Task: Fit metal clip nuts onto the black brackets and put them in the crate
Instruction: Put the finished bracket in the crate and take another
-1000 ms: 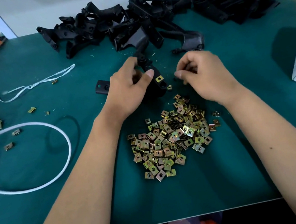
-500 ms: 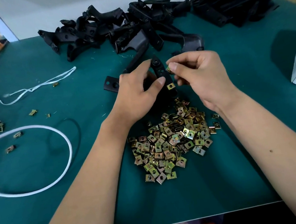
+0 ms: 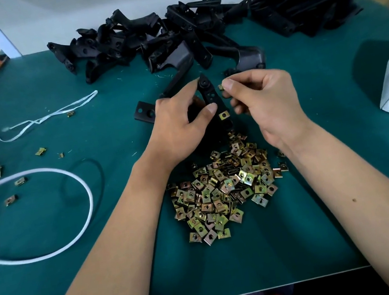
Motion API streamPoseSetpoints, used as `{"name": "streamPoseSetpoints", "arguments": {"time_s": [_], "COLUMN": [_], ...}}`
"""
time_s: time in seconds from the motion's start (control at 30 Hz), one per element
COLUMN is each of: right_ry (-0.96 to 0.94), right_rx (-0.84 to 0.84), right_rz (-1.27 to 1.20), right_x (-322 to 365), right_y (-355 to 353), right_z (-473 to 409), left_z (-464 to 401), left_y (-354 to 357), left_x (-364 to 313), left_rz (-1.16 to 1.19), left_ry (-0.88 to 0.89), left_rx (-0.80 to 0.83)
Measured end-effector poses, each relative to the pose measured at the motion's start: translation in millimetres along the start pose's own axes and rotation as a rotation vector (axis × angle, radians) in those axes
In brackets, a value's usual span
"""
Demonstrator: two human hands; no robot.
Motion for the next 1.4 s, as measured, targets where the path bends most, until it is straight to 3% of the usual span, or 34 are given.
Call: {"name": "streamPoseSetpoints", "arguments": {"time_s": [0.83, 1.07, 1.2, 1.4], "right_ry": [-0.101, -0.313, -0.314, -0.145], "right_rx": [0.124, 0.202, 0.238, 0.503], "right_rz": [0.278, 0.504, 0.544, 0.568], "right_x": [1.4, 19.7, 23.2, 20.6], "right_y": [6.0, 12.3, 12.1, 9.5], "right_z": [0.2, 3.8, 5.4, 12.3], "left_z": [-3.0, -2.2, -4.6, -9.7], "left_y": [2.8, 0.3, 1.9, 5.3], "left_x": [-1.1, 1.1, 2.1, -7.4], "left_rz": [-0.070, -0.040, -0.062, -0.238], "left_ry": [0.019, -0.088, -0.162, -0.251], "left_rx": [0.024, 0.046, 0.048, -0.026]}}
Point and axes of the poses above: each hand's wrist, its own z-axis away from the middle knuckle, its own y-axis out of the palm, x = y × z, the point moved 4 cm from there along -z, towards the middle knuckle, and after that the axes turned 14 degrees about -y, right-handed, at the moved point
